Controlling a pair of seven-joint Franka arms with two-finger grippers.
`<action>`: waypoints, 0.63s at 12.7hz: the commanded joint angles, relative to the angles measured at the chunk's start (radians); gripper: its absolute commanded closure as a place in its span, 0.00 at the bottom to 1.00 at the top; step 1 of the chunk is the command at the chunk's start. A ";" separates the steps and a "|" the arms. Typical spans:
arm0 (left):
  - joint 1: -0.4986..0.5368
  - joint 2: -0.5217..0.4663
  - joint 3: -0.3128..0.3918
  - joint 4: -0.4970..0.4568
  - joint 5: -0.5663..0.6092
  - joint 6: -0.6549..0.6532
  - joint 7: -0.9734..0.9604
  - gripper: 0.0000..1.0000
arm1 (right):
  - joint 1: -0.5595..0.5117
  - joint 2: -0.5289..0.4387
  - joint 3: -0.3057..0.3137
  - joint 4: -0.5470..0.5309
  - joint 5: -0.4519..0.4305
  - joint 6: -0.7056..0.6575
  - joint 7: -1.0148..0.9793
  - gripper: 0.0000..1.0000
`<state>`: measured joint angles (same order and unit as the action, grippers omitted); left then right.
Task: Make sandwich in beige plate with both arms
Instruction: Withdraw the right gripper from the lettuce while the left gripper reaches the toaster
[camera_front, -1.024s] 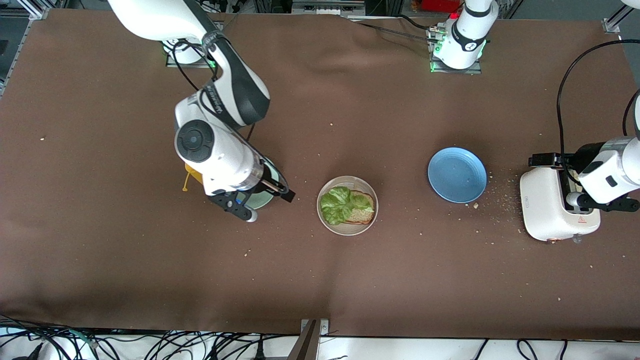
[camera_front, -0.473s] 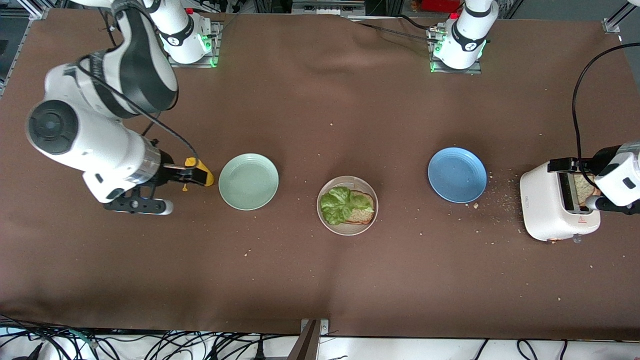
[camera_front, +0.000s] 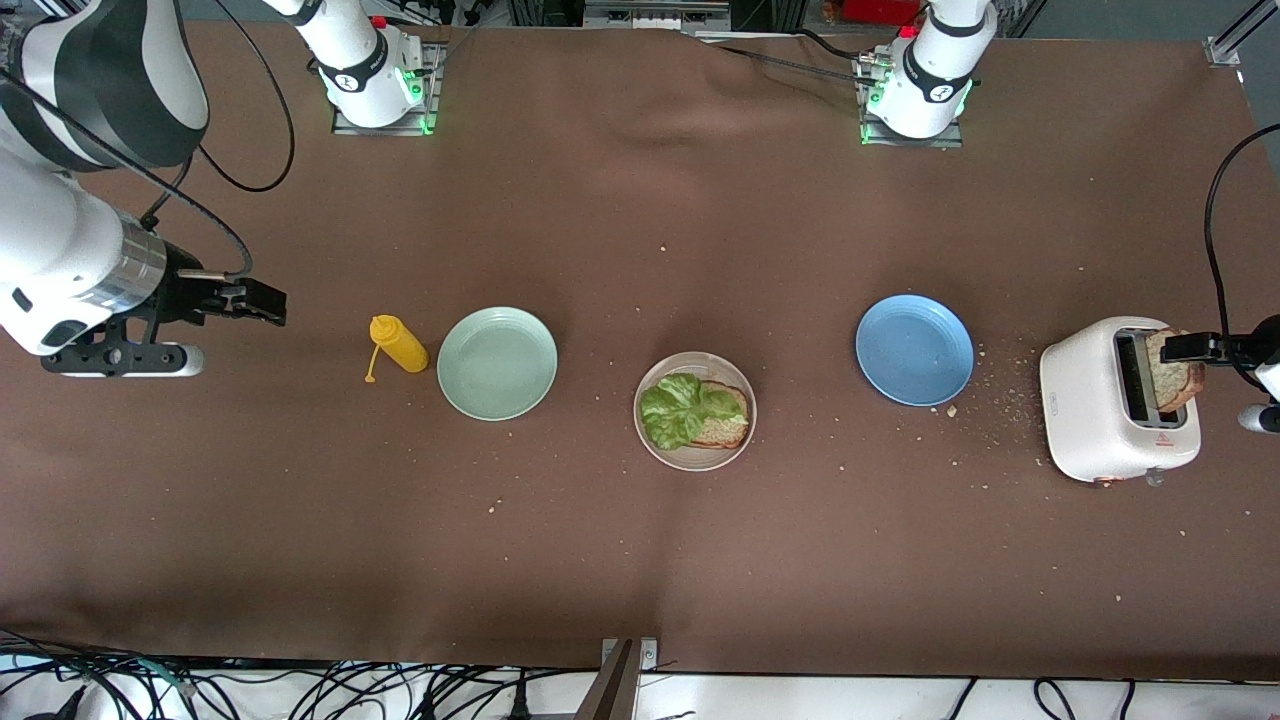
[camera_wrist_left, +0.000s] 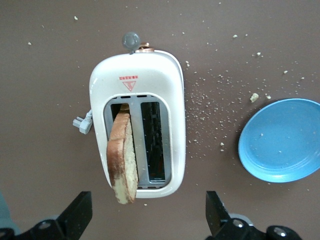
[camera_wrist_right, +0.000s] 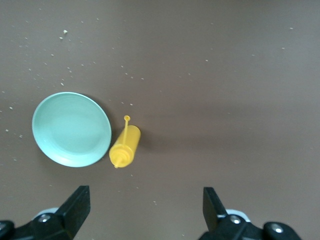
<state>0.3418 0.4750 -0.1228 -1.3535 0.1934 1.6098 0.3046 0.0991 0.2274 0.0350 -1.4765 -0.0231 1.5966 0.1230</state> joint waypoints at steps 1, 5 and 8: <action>0.078 0.010 -0.014 -0.083 0.024 0.123 0.100 0.00 | -0.071 -0.167 0.046 -0.197 -0.006 0.054 -0.019 0.00; 0.103 0.002 -0.015 -0.150 0.014 0.183 0.097 0.01 | -0.079 -0.236 0.045 -0.303 0.019 0.152 -0.008 0.00; 0.103 0.010 -0.014 -0.191 -0.008 0.202 0.003 0.61 | -0.081 -0.330 0.043 -0.332 0.014 0.177 -0.026 0.00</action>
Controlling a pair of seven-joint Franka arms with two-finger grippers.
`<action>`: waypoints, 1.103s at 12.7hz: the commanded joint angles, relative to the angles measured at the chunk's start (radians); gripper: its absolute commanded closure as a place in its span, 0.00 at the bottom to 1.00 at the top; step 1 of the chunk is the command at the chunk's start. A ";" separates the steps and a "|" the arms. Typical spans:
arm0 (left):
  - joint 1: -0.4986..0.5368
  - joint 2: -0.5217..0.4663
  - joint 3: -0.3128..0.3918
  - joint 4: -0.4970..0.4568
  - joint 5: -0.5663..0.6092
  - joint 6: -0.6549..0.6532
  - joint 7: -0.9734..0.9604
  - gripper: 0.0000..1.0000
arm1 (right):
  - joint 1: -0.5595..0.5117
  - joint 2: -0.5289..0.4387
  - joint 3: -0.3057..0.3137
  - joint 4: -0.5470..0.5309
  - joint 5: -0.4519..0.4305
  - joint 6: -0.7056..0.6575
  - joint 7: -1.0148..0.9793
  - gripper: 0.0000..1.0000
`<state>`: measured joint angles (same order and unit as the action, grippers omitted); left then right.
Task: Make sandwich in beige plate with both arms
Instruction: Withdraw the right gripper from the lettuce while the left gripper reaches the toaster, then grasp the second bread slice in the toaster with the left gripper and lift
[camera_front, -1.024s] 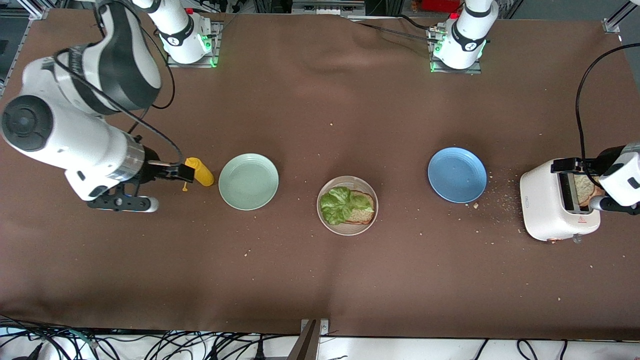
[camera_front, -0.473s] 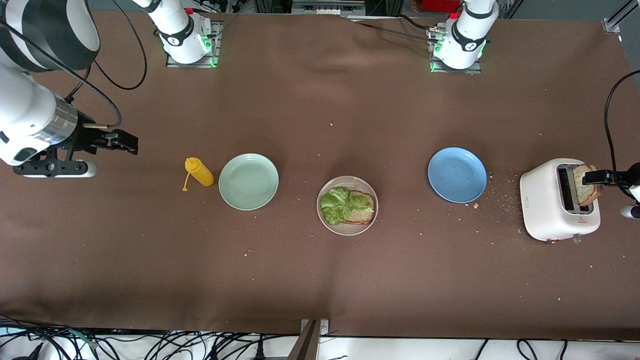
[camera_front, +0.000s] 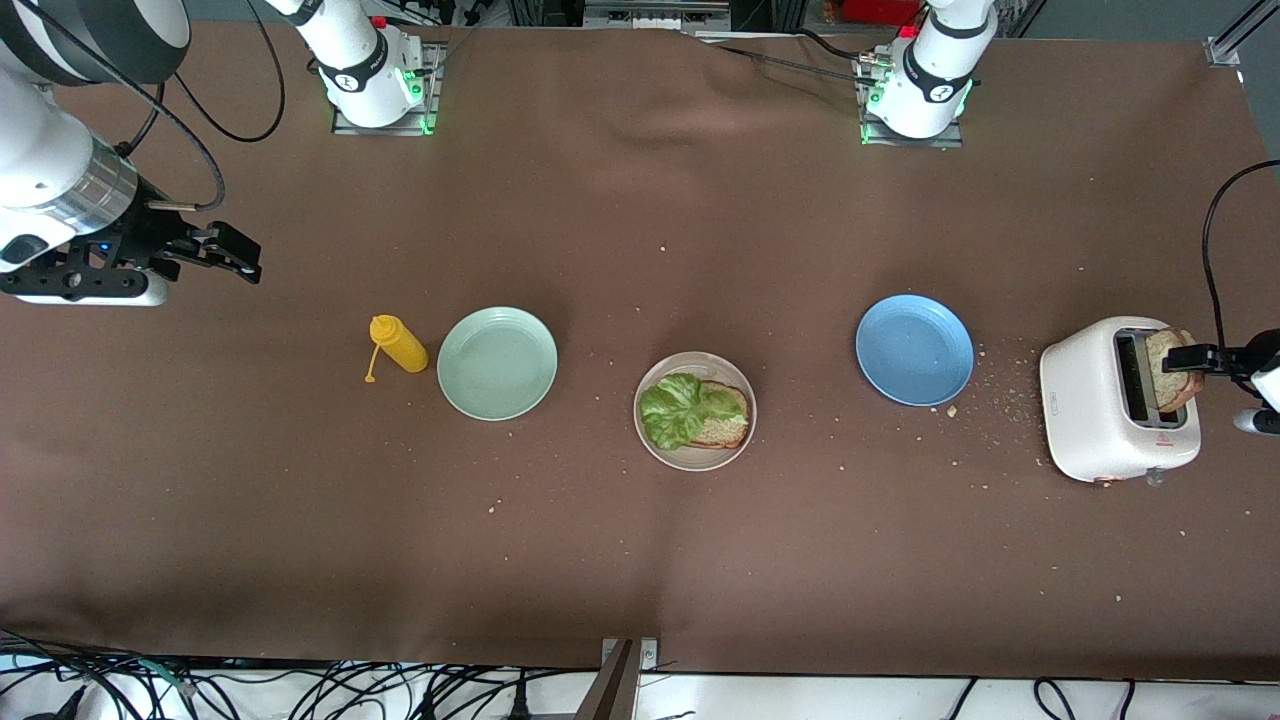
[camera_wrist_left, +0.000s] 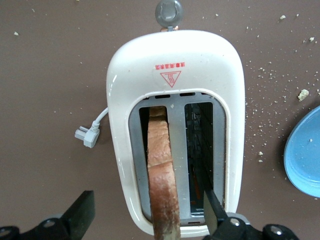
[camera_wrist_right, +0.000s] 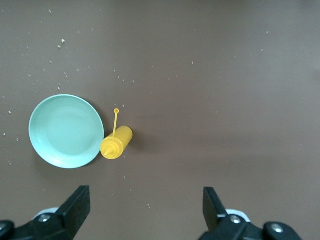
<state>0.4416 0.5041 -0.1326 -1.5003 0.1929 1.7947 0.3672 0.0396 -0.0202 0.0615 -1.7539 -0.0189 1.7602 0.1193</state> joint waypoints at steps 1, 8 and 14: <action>0.002 -0.018 -0.004 -0.046 -0.007 -0.004 -0.150 0.97 | -0.021 -0.076 0.018 -0.043 0.013 -0.034 -0.020 0.00; -0.023 -0.062 -0.042 0.032 0.008 -0.102 -0.218 1.00 | -0.073 -0.001 0.020 0.068 0.025 -0.179 -0.017 0.00; -0.027 -0.068 -0.157 0.273 0.005 -0.385 -0.218 1.00 | -0.058 0.005 0.020 0.074 0.019 -0.162 -0.007 0.00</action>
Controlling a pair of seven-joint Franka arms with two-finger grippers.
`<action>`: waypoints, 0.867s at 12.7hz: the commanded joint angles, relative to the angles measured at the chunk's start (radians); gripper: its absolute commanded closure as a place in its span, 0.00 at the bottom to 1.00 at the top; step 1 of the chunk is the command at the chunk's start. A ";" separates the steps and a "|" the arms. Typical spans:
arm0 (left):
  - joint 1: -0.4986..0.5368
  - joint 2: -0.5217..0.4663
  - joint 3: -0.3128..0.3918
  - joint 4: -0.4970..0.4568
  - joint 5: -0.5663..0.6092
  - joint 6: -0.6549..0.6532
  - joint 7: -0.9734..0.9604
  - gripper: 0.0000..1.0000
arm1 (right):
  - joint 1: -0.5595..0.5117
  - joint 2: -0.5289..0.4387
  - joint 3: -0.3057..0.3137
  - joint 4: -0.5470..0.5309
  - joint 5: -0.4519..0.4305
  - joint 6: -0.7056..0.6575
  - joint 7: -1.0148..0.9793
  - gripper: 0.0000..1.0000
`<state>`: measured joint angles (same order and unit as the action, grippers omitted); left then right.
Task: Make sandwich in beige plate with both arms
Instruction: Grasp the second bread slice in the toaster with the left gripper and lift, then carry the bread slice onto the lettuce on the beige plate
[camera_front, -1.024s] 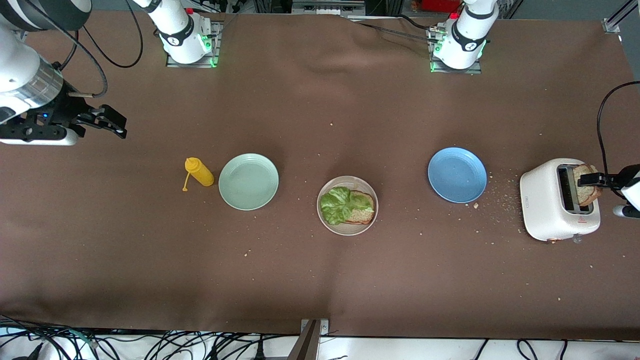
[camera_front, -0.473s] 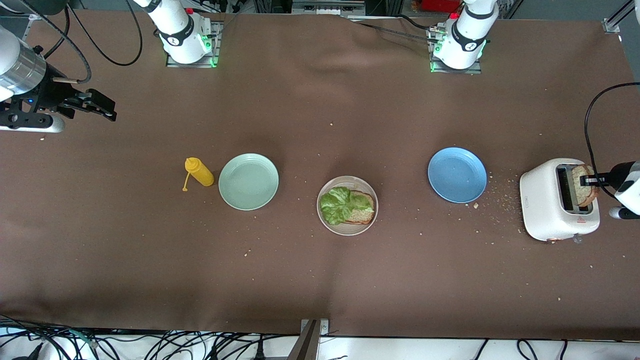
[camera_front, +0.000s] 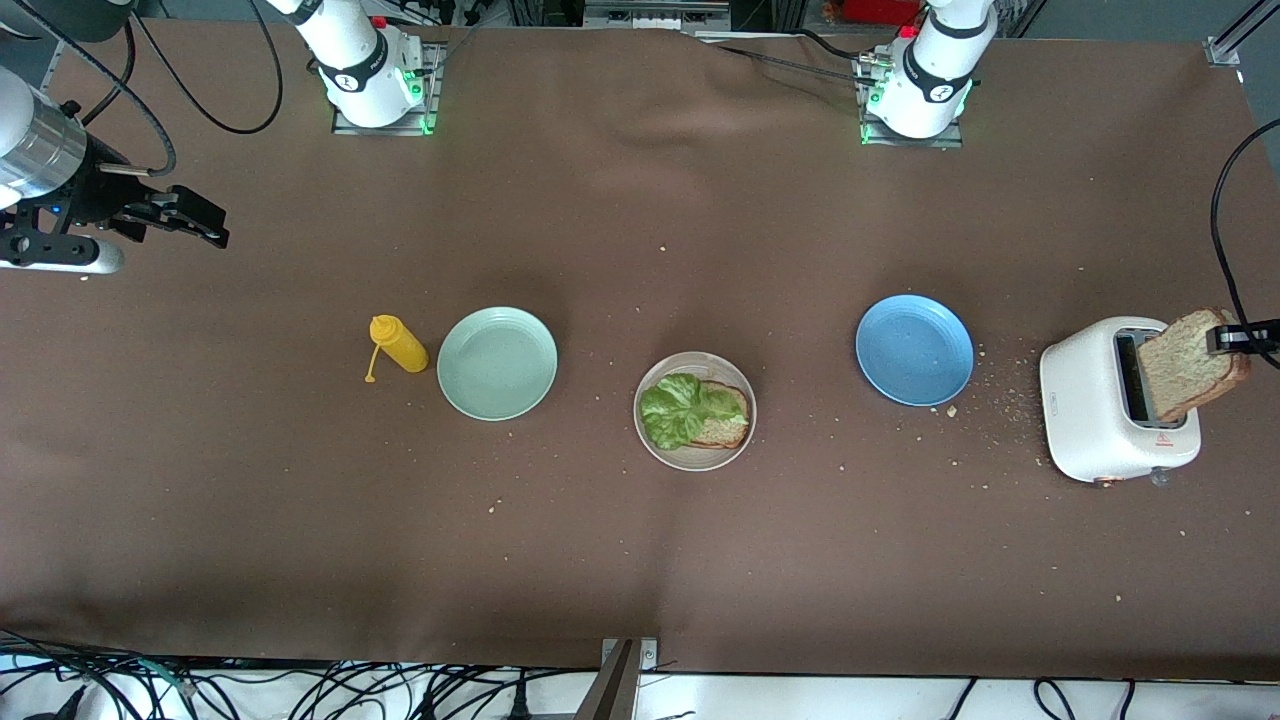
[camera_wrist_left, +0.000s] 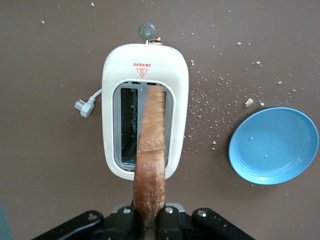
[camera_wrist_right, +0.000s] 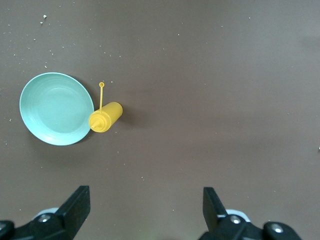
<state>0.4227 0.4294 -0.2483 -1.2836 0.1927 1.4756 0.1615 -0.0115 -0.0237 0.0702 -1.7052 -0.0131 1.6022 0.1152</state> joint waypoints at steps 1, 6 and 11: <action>-0.010 -0.006 -0.077 0.067 0.002 -0.095 -0.016 1.00 | -0.007 0.008 0.011 0.026 0.016 -0.004 -0.002 0.00; -0.091 0.020 -0.267 0.053 -0.076 -0.129 -0.195 1.00 | -0.008 -0.001 0.005 0.027 0.010 0.030 0.001 0.00; -0.180 0.219 -0.266 0.059 -0.552 -0.050 -0.330 1.00 | -0.008 0.004 0.007 0.030 0.015 0.033 0.001 0.00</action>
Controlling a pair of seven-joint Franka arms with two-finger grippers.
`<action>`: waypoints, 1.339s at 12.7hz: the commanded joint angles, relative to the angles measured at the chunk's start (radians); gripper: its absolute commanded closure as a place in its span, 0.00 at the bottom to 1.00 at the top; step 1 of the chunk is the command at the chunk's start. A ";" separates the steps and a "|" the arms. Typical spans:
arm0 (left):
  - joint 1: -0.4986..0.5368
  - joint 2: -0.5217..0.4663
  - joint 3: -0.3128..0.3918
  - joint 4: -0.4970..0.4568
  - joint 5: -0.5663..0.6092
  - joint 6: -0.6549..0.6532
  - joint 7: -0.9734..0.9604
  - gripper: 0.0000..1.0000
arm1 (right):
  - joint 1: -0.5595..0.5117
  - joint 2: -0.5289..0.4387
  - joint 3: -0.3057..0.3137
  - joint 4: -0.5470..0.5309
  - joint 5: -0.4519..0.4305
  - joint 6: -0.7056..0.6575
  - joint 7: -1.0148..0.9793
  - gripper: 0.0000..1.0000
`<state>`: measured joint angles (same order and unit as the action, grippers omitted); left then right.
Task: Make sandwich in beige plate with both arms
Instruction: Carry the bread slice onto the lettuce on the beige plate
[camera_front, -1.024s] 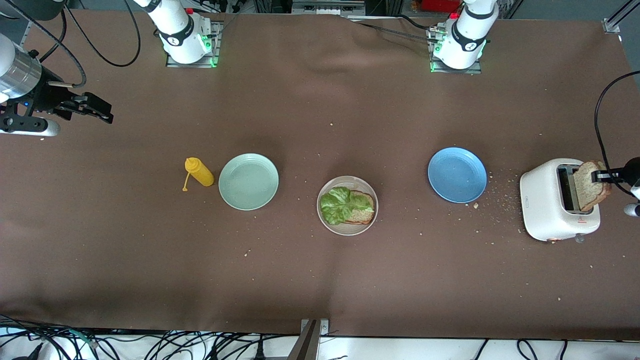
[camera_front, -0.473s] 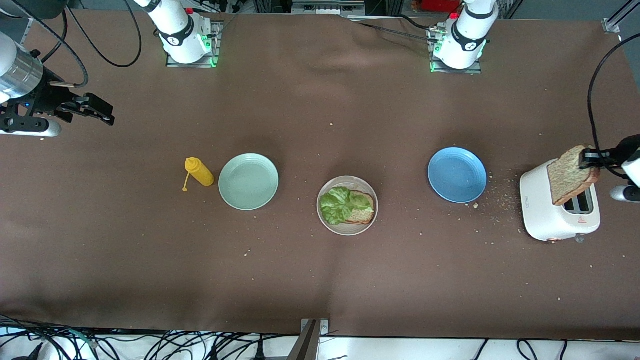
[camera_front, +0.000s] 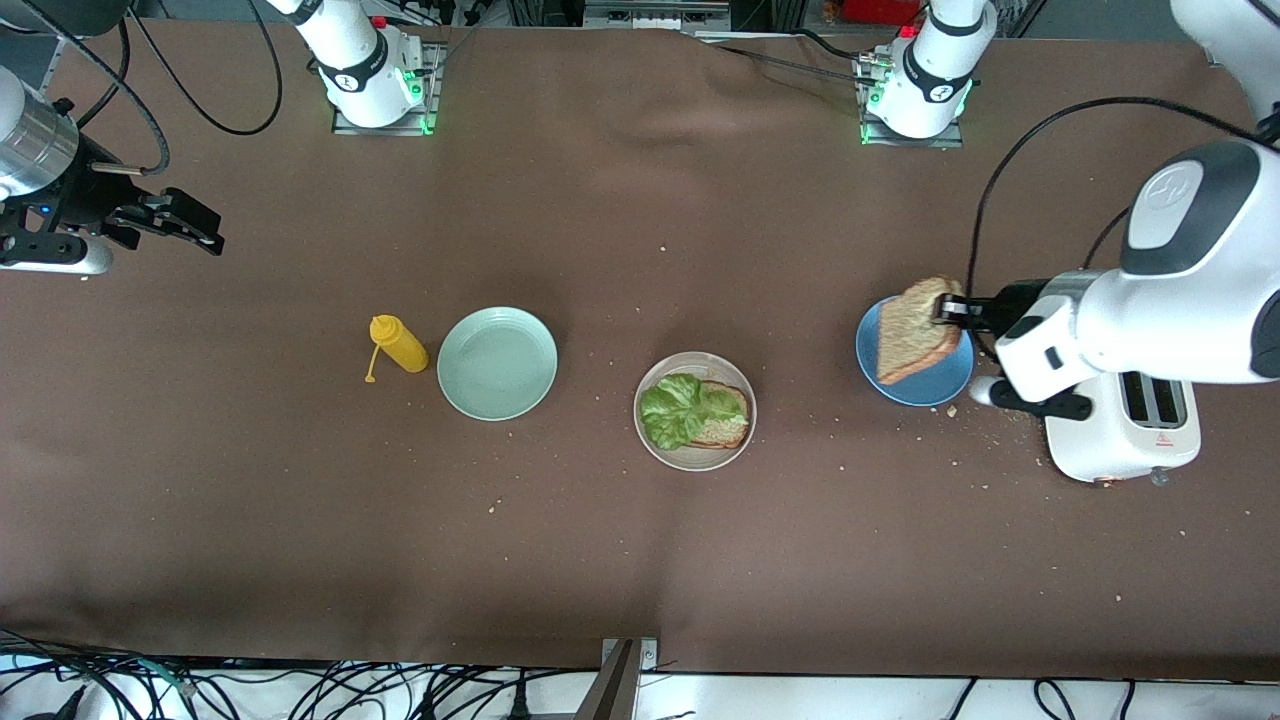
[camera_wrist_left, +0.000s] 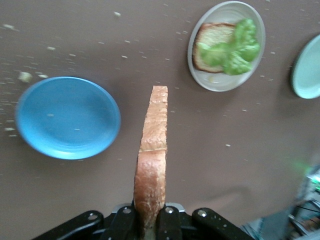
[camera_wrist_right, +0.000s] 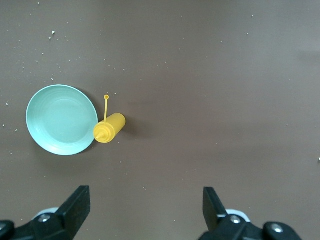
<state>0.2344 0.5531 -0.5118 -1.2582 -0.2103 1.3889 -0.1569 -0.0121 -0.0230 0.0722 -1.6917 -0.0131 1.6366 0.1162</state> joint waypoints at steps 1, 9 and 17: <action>-0.021 0.119 -0.004 0.025 -0.173 0.098 -0.009 1.00 | -0.008 0.005 0.004 0.017 0.018 -0.001 0.000 0.00; -0.227 0.387 -0.002 0.023 -0.369 0.537 0.066 1.00 | -0.008 0.005 0.008 0.017 0.019 -0.004 0.000 0.00; -0.250 0.419 0.053 0.020 -0.357 0.568 0.072 0.00 | -0.008 0.005 0.008 0.017 0.019 -0.004 0.002 0.00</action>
<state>-0.0115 0.9667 -0.4940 -1.2603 -0.5509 1.9591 -0.1095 -0.0120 -0.0209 0.0735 -1.6880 -0.0122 1.6381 0.1162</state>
